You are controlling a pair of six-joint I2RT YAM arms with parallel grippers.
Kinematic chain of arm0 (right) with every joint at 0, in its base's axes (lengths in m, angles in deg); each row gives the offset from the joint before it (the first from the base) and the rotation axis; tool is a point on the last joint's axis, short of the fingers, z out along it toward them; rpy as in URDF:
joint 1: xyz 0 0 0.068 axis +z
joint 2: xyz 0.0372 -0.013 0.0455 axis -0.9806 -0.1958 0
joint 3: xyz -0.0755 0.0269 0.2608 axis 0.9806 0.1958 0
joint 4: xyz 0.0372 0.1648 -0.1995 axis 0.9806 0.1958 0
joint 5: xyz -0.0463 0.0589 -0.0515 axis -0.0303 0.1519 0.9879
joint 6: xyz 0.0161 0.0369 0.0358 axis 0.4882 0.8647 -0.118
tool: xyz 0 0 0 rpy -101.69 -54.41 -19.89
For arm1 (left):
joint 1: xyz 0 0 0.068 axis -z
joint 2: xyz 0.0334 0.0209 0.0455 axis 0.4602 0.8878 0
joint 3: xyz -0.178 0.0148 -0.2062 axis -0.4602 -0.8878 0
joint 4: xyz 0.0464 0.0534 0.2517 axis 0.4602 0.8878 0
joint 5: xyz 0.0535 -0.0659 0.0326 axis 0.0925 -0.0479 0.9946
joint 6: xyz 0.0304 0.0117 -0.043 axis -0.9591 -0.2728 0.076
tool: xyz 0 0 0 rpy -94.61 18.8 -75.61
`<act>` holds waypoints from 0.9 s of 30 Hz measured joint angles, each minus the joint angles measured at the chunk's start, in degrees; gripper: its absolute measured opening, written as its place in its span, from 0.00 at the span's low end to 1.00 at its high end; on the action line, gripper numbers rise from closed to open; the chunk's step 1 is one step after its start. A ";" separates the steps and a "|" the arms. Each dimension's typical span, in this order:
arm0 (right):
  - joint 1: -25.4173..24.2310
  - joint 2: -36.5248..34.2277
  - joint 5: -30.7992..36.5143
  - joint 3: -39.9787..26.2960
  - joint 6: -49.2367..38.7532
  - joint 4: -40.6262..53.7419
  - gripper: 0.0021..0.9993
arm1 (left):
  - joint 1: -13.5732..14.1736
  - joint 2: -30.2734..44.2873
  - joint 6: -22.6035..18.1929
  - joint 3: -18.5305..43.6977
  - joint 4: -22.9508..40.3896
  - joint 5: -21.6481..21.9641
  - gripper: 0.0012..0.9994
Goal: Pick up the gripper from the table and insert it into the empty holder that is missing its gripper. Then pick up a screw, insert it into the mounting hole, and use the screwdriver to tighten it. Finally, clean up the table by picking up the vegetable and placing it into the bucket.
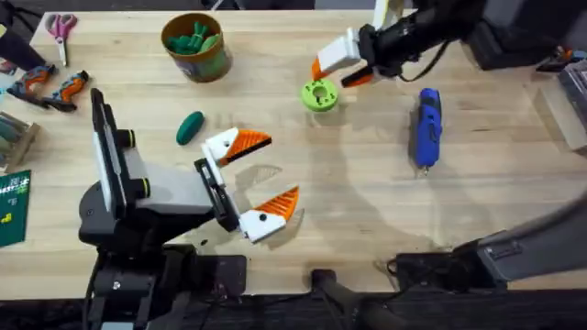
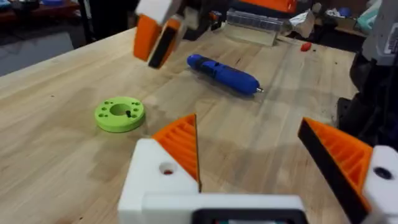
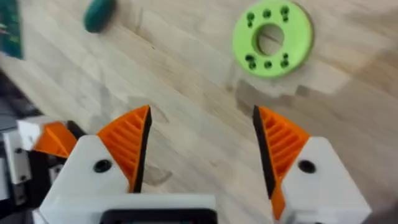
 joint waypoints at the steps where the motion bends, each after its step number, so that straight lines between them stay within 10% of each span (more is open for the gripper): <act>1: 0.87 1.87 2.62 -0.11 -0.28 2.18 0.88 | 0.00 -0.02 0.00 0.00 0.00 0.00 0.99; 8: 8.75 10.65 19.38 0.13 1.34 8.42 0.88 | 0.00 -0.02 -0.02 0.00 0.00 0.00 0.99; 17: 15.06 13.63 33.16 15.58 8.91 -10.84 0.98 | 0.00 0.00 -0.04 0.00 0.00 0.00 0.99; 27: 15.40 12.45 37.79 15.87 9.75 -17.28 0.99 | 0.00 -0.02 -0.17 0.00 0.00 -0.02 0.99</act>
